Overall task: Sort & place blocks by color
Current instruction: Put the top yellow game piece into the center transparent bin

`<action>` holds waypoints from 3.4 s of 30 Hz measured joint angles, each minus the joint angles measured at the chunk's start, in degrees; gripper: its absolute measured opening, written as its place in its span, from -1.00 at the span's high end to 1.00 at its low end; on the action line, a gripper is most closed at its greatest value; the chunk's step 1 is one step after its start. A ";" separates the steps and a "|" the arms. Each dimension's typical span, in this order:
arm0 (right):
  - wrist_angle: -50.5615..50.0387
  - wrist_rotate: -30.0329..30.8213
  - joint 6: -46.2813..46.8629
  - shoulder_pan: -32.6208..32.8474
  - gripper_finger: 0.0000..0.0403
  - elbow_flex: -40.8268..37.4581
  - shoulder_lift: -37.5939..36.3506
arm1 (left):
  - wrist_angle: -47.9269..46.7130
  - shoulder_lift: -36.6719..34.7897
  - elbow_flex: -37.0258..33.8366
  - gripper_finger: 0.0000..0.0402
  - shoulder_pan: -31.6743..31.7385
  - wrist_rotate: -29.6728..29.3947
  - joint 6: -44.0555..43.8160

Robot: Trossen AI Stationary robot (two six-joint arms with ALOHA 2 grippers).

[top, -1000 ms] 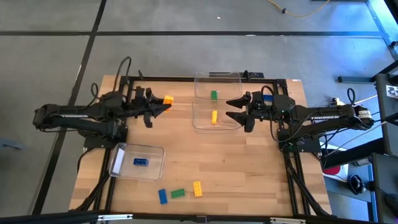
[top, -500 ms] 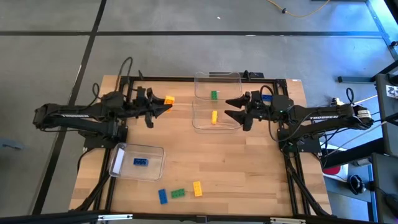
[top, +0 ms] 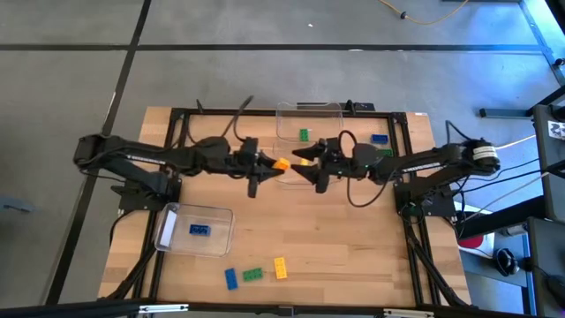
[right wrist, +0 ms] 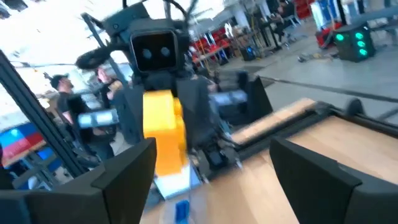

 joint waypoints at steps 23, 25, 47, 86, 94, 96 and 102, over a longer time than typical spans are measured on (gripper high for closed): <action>3.80 -6.08 2.67 2.05 -0.57 1.93 1.29 | -1.32 0.40 1.98 0.61 0.26 -2.56 1.99; 3.71 -4.33 2.62 2.14 -0.57 1.93 1.29 | -1.17 0.40 1.98 0.61 0.02 -2.04 1.60; 2.70 -1.24 -0.02 2.66 -0.35 1.93 1.27 | 4.96 4.81 2.05 0.61 -0.98 -3.05 -0.15; 2.66 -2.04 -1.06 2.58 -0.28 1.88 1.05 | 4.13 4.73 2.03 0.60 -0.87 -1.75 -0.53; -18.98 -4.18 -5.69 1.14 -0.28 1.79 -13.24 | -5.93 -1.04 1.91 0.60 0.37 -1.75 0.81; -25.67 -2.03 -6.91 0.98 -0.28 1.79 -18.57 | -6.56 -2.84 1.96 0.60 0.88 -1.74 1.67; -33.57 3.60 -7.74 0.96 -0.28 1.79 -30.41 | -7.94 -6.63 1.96 0.60 2.24 -2.29 2.04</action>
